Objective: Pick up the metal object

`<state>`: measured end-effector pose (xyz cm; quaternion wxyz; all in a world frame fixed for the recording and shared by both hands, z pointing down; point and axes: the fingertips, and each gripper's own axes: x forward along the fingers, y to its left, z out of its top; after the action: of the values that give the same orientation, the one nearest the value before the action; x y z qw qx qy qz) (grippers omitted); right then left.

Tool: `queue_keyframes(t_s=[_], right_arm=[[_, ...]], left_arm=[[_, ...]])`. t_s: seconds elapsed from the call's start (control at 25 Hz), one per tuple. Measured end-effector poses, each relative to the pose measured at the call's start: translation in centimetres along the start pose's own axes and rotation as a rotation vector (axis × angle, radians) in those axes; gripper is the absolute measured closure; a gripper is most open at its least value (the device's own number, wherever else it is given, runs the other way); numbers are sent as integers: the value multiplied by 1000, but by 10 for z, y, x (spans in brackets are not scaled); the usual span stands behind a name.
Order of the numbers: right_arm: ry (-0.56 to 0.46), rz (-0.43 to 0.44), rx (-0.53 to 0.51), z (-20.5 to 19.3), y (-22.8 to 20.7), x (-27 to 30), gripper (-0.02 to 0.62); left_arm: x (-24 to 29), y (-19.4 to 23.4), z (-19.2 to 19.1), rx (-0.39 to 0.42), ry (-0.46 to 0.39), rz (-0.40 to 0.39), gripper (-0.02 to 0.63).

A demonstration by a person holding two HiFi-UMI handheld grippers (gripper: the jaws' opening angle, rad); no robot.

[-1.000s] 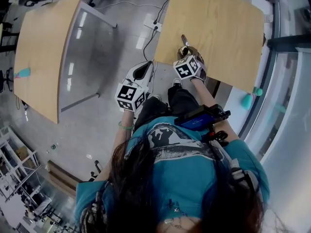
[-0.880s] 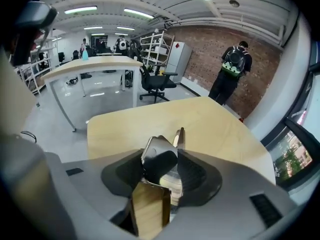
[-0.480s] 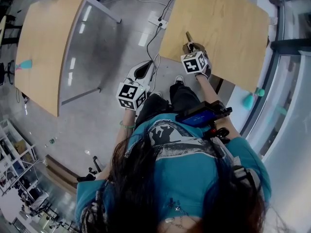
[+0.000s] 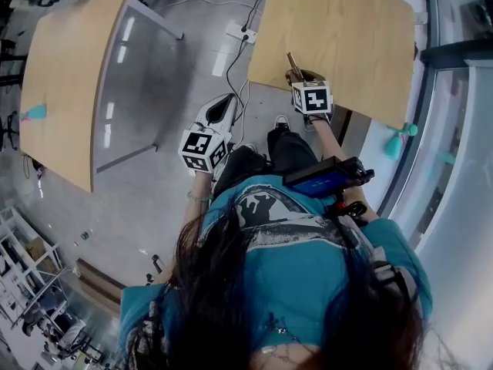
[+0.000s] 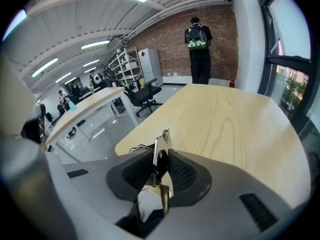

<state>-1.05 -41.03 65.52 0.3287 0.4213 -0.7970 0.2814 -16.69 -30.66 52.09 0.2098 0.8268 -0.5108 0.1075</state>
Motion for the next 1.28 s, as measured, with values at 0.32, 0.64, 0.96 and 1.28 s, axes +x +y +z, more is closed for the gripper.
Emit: queue_keyframes(t_s=[0.32,0.64,0.96,1.28], right_arm=[[-99,107,252,7,36,-47,498],[-215,154,381,0,87,-102,499],[-250,116,502,-44,132,-139,499],[-209,101,529,-87,161,-163,499]], left_arm=[[-28,5,-5,-9,-24,-35,603],[-65,2,-12,20,-39,-143,604],[-99,-1,-44,18,11,-265,604],[-116,-20,-65,-1,26,-331,603]])
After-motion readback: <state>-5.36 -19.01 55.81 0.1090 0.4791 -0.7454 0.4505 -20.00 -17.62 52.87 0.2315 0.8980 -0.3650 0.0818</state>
